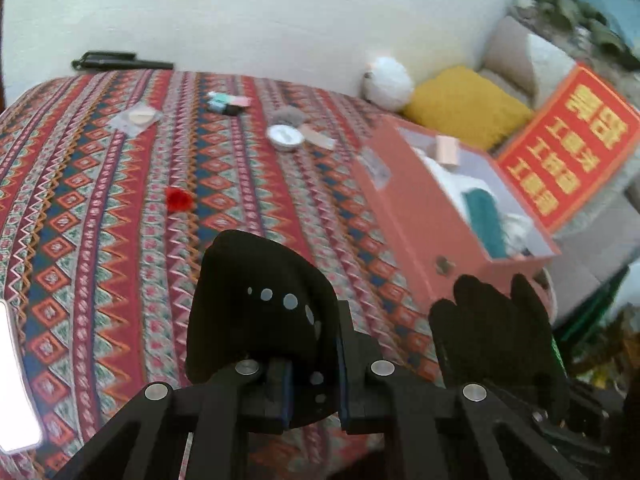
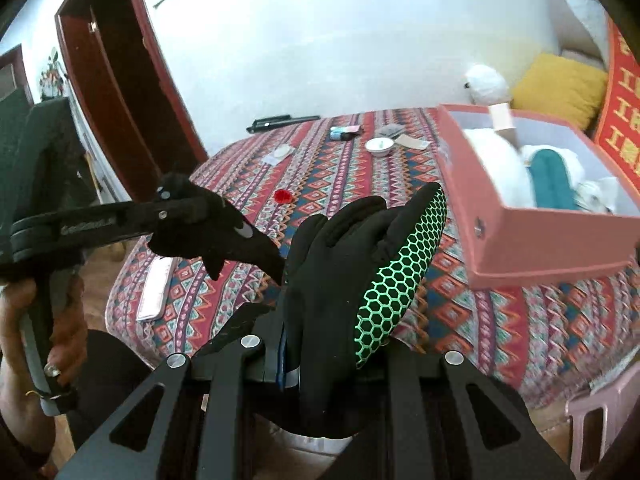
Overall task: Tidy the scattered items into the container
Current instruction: 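Carry the black cap and glove into the pink box and release both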
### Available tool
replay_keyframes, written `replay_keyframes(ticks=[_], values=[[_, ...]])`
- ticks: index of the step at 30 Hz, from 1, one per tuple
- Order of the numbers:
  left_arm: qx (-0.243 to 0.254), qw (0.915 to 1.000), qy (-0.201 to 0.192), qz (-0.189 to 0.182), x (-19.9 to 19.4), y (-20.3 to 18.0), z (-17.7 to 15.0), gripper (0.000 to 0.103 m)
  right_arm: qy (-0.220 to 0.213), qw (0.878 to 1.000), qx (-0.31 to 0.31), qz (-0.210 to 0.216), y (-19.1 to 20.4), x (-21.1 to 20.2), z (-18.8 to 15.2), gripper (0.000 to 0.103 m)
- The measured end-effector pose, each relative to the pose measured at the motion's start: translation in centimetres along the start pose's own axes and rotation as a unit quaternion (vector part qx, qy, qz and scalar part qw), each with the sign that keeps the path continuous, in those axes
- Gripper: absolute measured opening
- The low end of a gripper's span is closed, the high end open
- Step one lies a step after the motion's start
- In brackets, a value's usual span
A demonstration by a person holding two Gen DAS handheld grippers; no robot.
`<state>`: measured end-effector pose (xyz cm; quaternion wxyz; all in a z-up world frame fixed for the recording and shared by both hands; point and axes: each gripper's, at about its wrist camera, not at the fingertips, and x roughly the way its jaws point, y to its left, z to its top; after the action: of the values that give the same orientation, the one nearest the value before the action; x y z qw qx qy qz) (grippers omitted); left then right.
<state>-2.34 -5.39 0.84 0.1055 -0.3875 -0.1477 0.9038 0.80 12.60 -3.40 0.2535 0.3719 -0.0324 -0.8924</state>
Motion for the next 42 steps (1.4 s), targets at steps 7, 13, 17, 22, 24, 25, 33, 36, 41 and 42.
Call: replay_keyframes(ticks=[7, 13, 17, 22, 24, 25, 33, 36, 41, 42], values=[[0.062, 0.9965, -0.01, -0.055, -2.8, -7.1, -0.9, 0.01, -0.031, 0.999, 0.024, -0.035, -3.0, -6.0, -2.1, 0.021], [0.122, 0.9875, -0.024, -0.097, -2.7, -14.0, 1.7, 0.01, -0.068, 0.994, 0.04, -0.075, -7.1, -10.9, -1.7, 0.021], [0.165, 0.9786, -0.04, -0.115, -1.5, -19.2, 4.8, 0.011, -0.093, 0.989, 0.045, -0.102, -10.4, -13.0, 0.3, 0.021], [0.196, 0.9719, -0.044, -0.122, 1.9, -24.5, 9.6, 0.011, -0.122, 0.982, 0.05, -0.133, -14.7, -14.6, 3.4, 0.021], [0.208, 0.9693, -0.046, -0.124, 4.1, -26.7, 11.8, 0.011, -0.128, 0.98, 0.052, -0.142, -16.6, -14.3, 5.0, 0.021], [0.21, 0.968, -0.045, -0.129, 5.3, -27.4, 12.8, 0.011, -0.131, 0.979, 0.054, -0.146, -17.5, -14.0, 5.9, 0.021], [0.227, 0.9614, -0.014, -0.154, 17.1, -31.9, 18.7, 0.011, -0.119, 0.978, 0.057, -0.161, -24.3, -8.1, 11.3, 0.021], [0.233, 0.9592, 0.004, -0.161, 22.2, -33.3, 20.6, 0.016, -0.112, 0.981, 0.053, -0.152, -26.1, -4.8, 12.6, 0.021], [0.196, 0.9706, 0.044, -0.132, 28.5, -30.3, 20.6, 0.068, -0.091, 0.989, 0.022, -0.115, -26.8, 1.4, 12.8, 0.084], [0.18, 0.9749, 0.044, -0.123, 28.7, -28.5, 20.0, 0.073, -0.093, 0.988, 0.018, -0.12, -26.6, 2.2, 12.3, 0.094]])
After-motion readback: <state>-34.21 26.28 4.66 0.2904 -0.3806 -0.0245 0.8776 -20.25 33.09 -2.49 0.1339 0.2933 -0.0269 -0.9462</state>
